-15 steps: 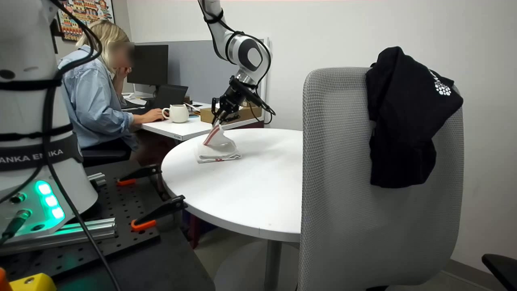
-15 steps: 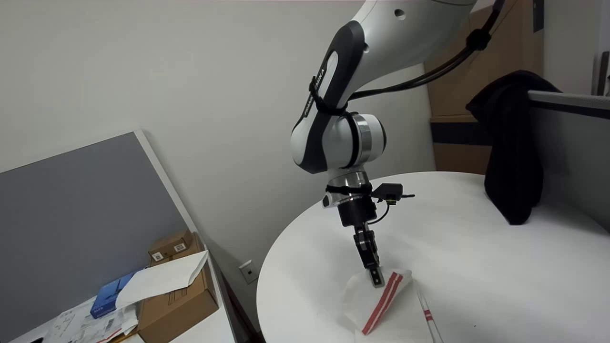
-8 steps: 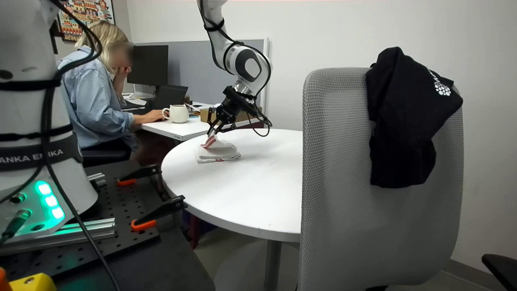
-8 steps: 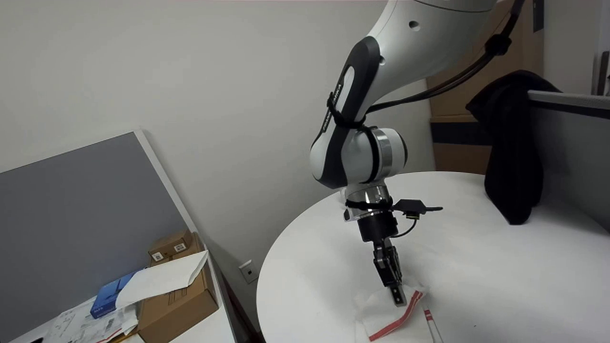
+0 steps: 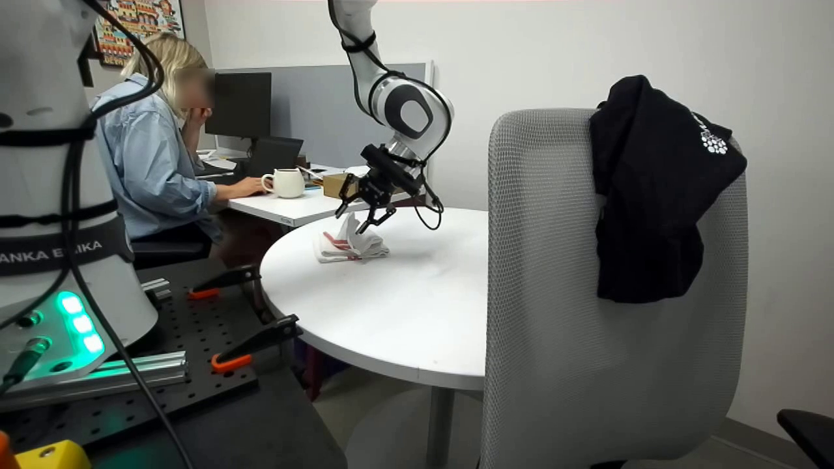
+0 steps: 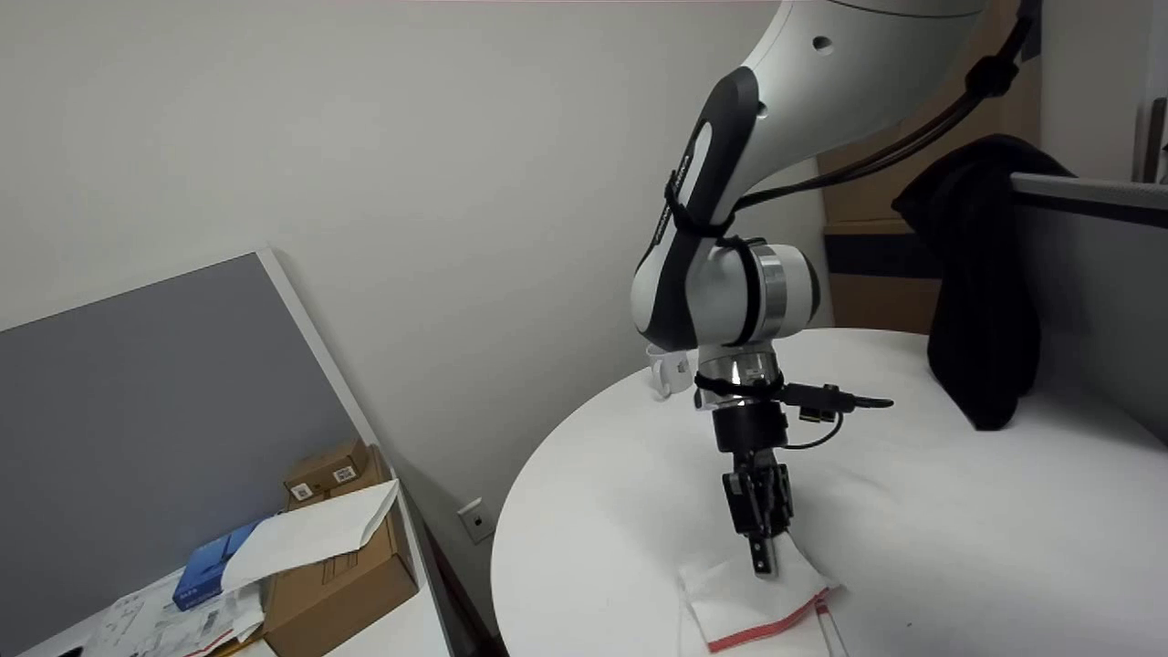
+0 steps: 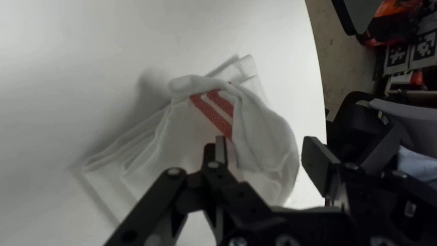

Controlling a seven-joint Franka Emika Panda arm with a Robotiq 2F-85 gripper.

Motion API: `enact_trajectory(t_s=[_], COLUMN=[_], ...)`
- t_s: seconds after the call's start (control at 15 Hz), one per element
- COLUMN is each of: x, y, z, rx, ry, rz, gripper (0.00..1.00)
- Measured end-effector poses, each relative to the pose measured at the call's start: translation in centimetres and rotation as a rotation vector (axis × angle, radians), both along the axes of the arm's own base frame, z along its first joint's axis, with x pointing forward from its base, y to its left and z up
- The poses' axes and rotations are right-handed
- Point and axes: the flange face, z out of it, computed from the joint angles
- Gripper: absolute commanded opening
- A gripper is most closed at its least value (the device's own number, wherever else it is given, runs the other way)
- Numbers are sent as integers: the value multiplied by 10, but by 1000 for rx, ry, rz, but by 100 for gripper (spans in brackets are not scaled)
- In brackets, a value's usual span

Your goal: Fold the cloth on the table.

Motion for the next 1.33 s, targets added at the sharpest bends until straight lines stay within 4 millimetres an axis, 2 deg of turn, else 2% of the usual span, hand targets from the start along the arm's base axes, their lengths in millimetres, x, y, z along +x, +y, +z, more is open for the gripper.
enact_trajectory(t_s=[0.07, 0.13, 0.4, 0.6, 0.87, 1.07, 1.33], x=[2, 5, 20, 28, 36, 36, 12], y=[-2, -5, -16, -17, -8, -12, -29], z=[1, 3, 17, 37, 90, 136, 179], rx=[-2, -4, -28, -43, -30, -69, -198], ry=[-10, -24, -101, -137, -178, -202, -160], rz=[-19, -36, -105, -167, -302, -437, -572], gripper=[98, 100, 100, 100, 100, 100, 100])
